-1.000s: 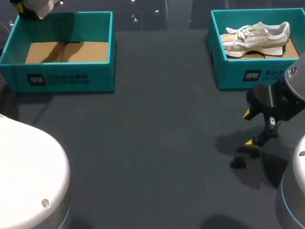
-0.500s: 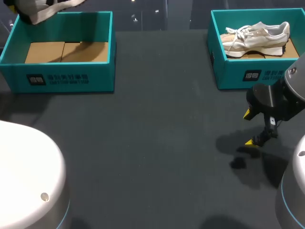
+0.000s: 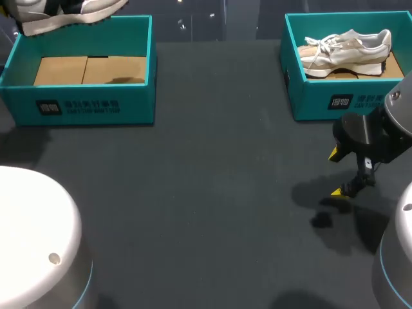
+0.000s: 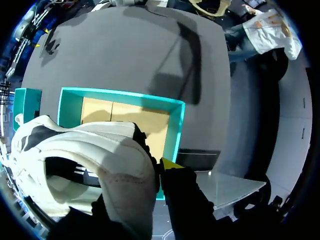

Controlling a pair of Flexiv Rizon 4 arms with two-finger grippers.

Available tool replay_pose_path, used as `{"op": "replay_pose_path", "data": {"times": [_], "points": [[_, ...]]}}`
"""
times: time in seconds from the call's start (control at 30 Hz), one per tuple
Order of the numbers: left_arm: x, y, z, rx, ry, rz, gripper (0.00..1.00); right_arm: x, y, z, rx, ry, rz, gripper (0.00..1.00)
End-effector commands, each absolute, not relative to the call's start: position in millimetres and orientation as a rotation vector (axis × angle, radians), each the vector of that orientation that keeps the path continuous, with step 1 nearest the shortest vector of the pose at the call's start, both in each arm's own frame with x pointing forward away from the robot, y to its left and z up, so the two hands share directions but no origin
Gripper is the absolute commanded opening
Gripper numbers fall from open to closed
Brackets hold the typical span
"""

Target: Take the shoe out of the shoebox, open the shoe tongue, remove and reinsert the insole, then place the shoe into the shoebox

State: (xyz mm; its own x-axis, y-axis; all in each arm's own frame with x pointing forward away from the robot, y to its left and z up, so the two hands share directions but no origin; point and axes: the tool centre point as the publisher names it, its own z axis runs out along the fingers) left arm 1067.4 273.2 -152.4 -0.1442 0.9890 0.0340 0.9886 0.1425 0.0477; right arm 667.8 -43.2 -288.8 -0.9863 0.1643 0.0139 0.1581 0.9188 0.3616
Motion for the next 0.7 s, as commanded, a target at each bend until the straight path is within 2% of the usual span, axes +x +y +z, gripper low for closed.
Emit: {"op": "replay_pose_path", "data": {"times": [0.03,0.3,0.7], "points": [[1063.3,271.8,-172.6,2.147,2.259,0.201,0.0,666.9,-43.4,-289.1,0.257,3.06,0.573,1.0],[1067.5,284.2,-214.9,2.279,2.184,0.274,0.0,666.9,-43.4,-289.1,0.257,3.06,0.573,1.0],[1067.5,284.2,-214.9,2.279,2.184,0.274,0.0,666.9,-43.4,-289.1,0.257,3.06,0.573,1.0]]}}
